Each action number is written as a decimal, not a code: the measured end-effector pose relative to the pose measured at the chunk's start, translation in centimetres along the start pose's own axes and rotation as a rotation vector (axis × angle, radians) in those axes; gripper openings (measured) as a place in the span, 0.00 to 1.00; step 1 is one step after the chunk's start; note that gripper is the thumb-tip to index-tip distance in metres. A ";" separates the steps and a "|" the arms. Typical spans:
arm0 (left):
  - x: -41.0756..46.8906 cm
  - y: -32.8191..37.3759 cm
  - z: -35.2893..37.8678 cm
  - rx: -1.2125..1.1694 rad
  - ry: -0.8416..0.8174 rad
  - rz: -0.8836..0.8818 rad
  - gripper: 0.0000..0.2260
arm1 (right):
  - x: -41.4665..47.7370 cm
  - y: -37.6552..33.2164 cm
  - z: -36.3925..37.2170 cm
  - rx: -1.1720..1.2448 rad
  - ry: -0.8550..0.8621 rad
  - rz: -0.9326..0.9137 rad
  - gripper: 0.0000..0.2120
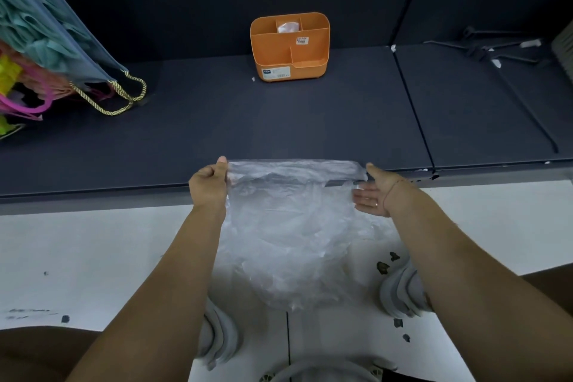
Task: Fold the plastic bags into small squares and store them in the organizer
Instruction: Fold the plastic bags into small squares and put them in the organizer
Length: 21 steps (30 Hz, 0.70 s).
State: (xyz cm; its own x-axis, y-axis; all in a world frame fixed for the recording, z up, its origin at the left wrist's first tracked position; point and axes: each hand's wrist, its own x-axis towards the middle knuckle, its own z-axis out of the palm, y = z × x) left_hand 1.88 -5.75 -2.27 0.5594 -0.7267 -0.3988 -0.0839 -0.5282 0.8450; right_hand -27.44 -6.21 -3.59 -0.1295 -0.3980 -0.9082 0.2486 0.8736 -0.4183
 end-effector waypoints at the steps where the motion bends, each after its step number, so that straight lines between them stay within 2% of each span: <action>1: 0.1 -0.2 -0.1 0.014 -0.006 0.003 0.23 | 0.2 0.5 0.3 0.075 -0.014 -0.002 0.23; 6: 0.8 -0.9 0.0 0.049 -0.041 0.018 0.21 | 1.3 1.7 0.7 0.219 0.036 -0.092 0.10; 13: 2.2 -0.3 0.1 0.071 -0.041 0.159 0.19 | 0.6 -1.9 0.1 0.301 0.197 -0.456 0.04; 16: 3.0 0.8 0.3 0.037 -0.052 0.187 0.19 | -0.5 -4.0 0.3 0.379 0.061 -0.539 0.04; 21: 5.2 3.0 0.8 -0.076 -0.102 0.091 0.18 | -0.6 -6.9 0.3 0.491 -0.073 -0.518 0.04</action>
State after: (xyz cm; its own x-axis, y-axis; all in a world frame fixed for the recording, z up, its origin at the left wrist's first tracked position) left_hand 3.89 -11.46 -2.14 0.4651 -0.8130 -0.3503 -0.0652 -0.4260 0.9023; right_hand -28.81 -12.08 -0.20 -0.2876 -0.7603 -0.5824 0.5779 0.3472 -0.7386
